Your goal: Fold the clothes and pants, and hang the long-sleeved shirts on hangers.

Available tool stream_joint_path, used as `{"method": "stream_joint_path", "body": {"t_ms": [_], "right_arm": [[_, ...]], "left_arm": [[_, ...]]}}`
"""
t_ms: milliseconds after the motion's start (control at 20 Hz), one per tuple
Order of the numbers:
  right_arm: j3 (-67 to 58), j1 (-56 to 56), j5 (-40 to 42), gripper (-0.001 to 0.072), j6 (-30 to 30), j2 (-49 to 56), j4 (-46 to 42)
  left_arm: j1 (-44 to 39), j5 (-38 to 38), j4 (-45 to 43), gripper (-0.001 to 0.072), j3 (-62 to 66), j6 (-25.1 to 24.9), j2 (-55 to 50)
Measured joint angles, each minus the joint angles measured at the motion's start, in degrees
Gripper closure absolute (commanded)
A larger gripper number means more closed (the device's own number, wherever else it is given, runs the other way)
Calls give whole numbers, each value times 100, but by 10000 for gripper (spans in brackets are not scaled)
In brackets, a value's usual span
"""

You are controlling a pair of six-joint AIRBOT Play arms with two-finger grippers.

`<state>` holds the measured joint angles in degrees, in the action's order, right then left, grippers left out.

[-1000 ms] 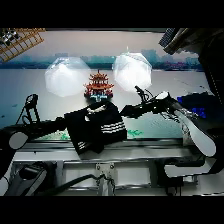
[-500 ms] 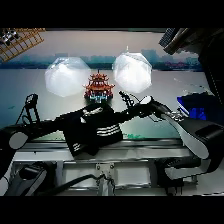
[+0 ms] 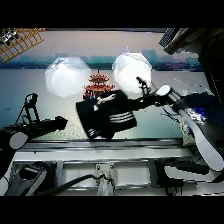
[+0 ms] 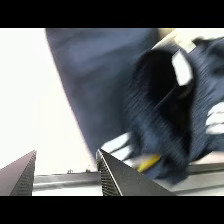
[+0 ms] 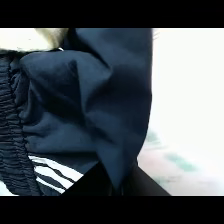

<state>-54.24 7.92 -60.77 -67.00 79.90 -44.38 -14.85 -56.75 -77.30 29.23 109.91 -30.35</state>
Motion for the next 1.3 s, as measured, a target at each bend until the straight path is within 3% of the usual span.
{"method": "stream_joint_path", "body": {"t_ms": [350, 550, 900, 1300], "right_arm": [[-1600, -1182, -420, 685, -1110, -173, -2011], [-2581, -1864, -562, 685, -1672, -186, -2728], [-3781, -3287, -1180, 685, -2319, -203, -3298], [-3980, -4640, -2201, 687, -3215, -769, -3598]], "left_arm": [[0, 68, -24, 294, 0, 0, 0], [0, 177, -24, 294, 0, 0, 0], [0, 374, -24, 294, 0, -2, 0], [0, 667, -22, 294, 0, -2, 0]]}}
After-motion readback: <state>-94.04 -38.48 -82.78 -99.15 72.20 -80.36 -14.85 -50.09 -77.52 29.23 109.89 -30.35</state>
